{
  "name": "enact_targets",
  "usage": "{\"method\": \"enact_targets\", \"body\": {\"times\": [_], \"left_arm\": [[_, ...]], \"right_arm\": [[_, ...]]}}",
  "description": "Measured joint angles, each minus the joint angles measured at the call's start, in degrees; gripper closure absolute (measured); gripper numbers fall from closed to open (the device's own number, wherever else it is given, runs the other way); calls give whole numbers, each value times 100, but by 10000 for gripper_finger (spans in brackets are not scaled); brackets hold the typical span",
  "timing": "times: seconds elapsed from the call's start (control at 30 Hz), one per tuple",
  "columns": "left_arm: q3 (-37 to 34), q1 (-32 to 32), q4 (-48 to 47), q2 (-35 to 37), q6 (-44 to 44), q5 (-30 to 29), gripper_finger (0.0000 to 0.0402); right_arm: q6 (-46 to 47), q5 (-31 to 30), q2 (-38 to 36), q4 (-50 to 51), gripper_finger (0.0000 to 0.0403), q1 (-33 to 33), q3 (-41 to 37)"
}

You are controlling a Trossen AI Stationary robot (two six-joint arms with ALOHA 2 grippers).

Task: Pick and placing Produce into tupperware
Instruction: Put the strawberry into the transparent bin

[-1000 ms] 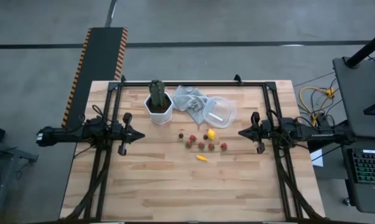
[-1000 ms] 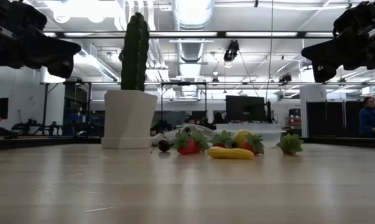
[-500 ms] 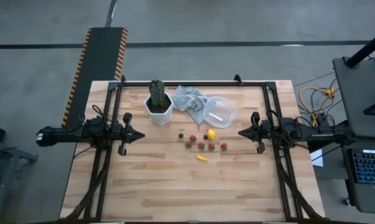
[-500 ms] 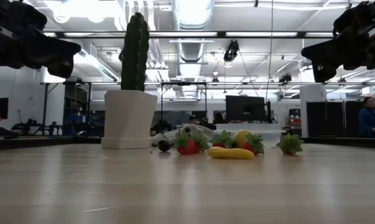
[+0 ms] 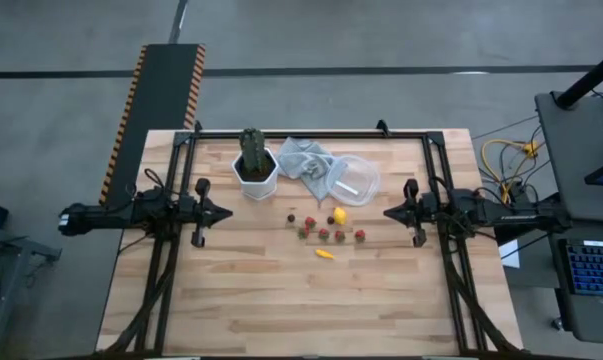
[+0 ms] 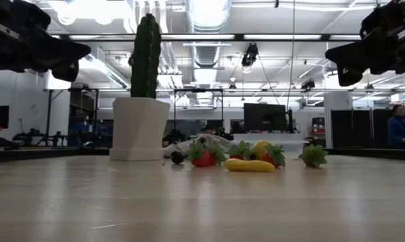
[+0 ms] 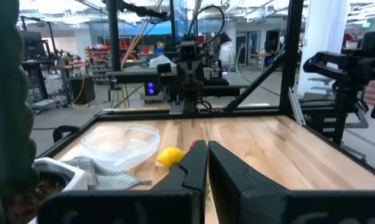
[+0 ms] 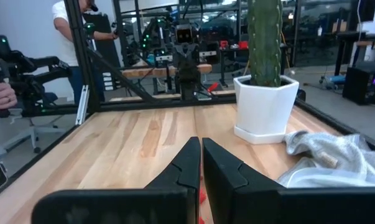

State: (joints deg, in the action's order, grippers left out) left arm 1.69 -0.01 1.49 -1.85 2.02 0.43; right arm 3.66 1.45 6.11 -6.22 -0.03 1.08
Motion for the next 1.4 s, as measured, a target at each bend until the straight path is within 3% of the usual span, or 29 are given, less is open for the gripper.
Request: {"method": "enact_targets", "body": {"times": [0.17, 0.33, 0.5, 0.63, 0.83, 1.03, 1.4], "left_arm": [[0, -4, 10, 0, -4, -88, 402], [0, -4, 8, 0, -6, -253, 402], [0, -2, -1, 0, 15, -254, 402], [0, -2, -26, 0, 170, -269, 402], [0, 0, -43, -5, 184, -358, 402], [-2, 0, -45, -24, 177, -357, 402], [-2, 0, -45, -40, 202, -564, 402]], "right_arm": [[100, -241, 9, -303, 382, 0, -2], [-238, -304, 230, -684, 315, 0, 130], [-1029, 205, 831, -274, 248, 64, 809], [-1495, 448, 1729, 389, 224, 216, 1688], [-1765, -320, 3304, 2490, 222, 236, 2815], [-1247, -338, 4388, 3028, 235, 243, 3498], [-1190, 4, 5716, 3646, 241, 254, 3933]]}}
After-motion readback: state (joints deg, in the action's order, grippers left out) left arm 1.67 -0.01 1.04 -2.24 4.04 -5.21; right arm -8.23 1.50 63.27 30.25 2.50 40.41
